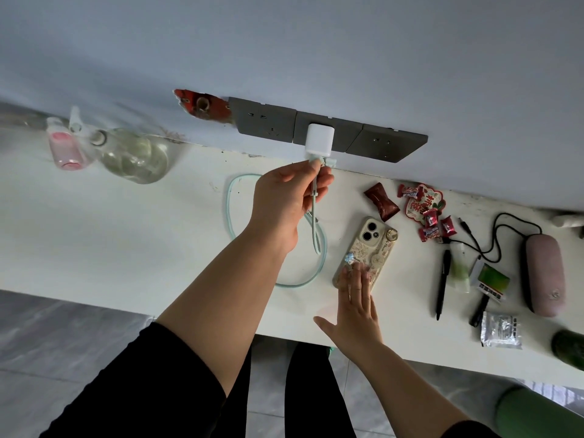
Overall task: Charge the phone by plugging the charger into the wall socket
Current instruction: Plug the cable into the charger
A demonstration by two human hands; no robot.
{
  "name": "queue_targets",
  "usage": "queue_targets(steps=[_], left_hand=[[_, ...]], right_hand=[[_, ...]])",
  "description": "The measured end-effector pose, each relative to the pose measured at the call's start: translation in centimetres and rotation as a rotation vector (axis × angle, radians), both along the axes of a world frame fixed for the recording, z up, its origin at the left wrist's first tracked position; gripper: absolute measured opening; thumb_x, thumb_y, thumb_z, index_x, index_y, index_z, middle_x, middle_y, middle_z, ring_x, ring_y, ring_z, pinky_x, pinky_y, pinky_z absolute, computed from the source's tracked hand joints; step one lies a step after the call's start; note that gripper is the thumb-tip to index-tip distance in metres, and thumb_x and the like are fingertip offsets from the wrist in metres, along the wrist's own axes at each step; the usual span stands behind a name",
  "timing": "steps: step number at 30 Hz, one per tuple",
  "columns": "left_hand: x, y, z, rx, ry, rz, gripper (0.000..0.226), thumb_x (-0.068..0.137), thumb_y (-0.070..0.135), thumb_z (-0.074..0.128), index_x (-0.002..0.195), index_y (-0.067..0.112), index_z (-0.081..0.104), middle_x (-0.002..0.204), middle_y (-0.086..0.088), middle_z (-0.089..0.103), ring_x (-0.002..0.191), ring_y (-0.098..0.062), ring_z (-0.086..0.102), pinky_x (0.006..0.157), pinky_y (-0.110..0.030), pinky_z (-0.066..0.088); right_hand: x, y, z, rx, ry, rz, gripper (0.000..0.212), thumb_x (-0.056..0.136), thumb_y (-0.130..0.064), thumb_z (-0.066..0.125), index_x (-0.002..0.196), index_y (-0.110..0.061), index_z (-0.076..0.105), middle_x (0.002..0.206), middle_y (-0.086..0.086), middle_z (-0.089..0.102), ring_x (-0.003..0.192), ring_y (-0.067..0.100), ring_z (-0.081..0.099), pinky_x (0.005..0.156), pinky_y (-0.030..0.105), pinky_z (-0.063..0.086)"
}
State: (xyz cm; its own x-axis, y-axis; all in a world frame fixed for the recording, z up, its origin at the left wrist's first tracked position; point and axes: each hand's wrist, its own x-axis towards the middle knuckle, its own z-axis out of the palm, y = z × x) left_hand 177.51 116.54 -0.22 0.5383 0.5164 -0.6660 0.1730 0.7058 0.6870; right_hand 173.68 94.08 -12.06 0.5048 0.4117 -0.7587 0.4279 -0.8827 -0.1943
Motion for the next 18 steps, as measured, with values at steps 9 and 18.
queue_targets(steps=[9, 18], left_hand=[[-0.56, -0.34, 0.21, -0.079, 0.018, -0.01, 0.011, 0.089, 0.014, 0.063, 0.086, 0.009, 0.072, 0.075, -0.003, 0.076, 0.07, -0.013, 0.074, 0.065, -0.022, 0.059], [-0.96, 0.2, -0.61, -0.019, -0.007, -0.112, 0.023, 0.092, 0.027, 0.059, 0.098, 0.008, 0.072, 0.087, -0.003, 0.078, 0.082, -0.015, 0.075, 0.075, -0.026, 0.059]], right_hand=[[0.17, 0.01, -0.02, -0.01, 0.014, 0.014, 0.113, 0.083, -0.06, 0.052, 0.133, -0.02, -0.041, 0.141, -0.004, -0.051, 0.136, 0.017, -0.04, 0.123, 0.041, 0.002], [-0.06, -0.01, -0.36, -0.019, 0.004, 0.015, 0.116, 0.083, -0.061, 0.052, 0.128, -0.023, -0.048, 0.134, -0.006, -0.059, 0.133, 0.017, -0.044, 0.121, 0.04, -0.002]])
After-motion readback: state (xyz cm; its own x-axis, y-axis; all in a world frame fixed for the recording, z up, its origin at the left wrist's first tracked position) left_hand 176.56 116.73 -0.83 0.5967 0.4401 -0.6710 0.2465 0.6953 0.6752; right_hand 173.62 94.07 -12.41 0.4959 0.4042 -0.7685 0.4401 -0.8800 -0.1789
